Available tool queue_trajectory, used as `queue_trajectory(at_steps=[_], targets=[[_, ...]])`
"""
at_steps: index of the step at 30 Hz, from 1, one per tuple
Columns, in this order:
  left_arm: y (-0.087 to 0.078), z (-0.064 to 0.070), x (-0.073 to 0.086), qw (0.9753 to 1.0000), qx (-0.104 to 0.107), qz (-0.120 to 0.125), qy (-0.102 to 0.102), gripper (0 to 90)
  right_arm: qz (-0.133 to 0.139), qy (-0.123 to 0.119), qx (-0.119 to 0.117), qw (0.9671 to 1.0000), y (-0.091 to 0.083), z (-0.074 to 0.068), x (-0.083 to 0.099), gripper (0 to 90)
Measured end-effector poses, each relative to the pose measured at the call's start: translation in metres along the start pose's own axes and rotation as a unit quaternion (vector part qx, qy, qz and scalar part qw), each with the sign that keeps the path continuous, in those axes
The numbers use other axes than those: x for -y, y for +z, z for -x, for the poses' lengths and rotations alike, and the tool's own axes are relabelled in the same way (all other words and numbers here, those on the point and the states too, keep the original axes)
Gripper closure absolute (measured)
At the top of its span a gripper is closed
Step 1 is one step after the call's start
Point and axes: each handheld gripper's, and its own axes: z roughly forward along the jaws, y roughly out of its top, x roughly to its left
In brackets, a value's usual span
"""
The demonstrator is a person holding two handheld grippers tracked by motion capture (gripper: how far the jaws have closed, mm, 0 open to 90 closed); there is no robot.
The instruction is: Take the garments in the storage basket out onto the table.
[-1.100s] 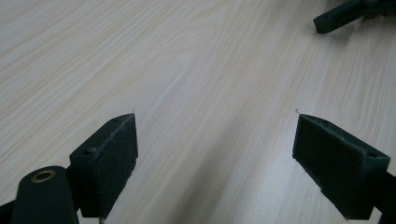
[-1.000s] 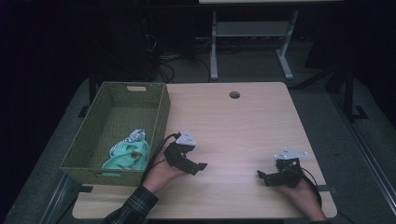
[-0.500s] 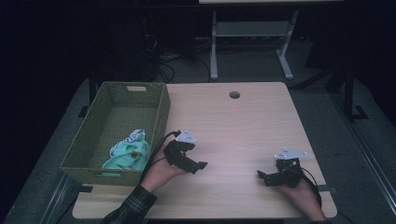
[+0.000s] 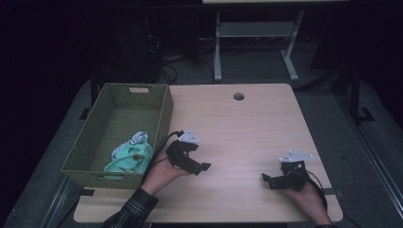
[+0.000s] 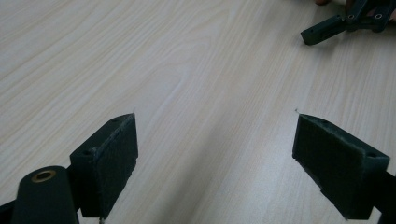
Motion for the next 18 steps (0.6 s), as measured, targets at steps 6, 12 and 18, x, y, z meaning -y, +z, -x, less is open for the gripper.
queue_trajectory(at_steps=[6, 12, 18], targets=[[-0.003, 0.000, -0.004, 1.0000, 0.002, -0.001, 0.004, 13.5, 0.000, 0.000, 0.000, 1.0000, 0.000, 0.000, 0.000, 0.0], [-0.006, -0.001, -0.007, 1.0000, 0.004, 0.005, 0.000, 13.5, 0.000, 0.000, 0.000, 1.0000, 0.000, 0.000, 0.000, 0.0], [-0.010, -0.003, -0.013, 1.0000, 0.005, 0.005, 0.007, 13.5, 0.000, 0.000, 0.000, 1.0000, 0.000, 0.000, 0.000, 0.0]])
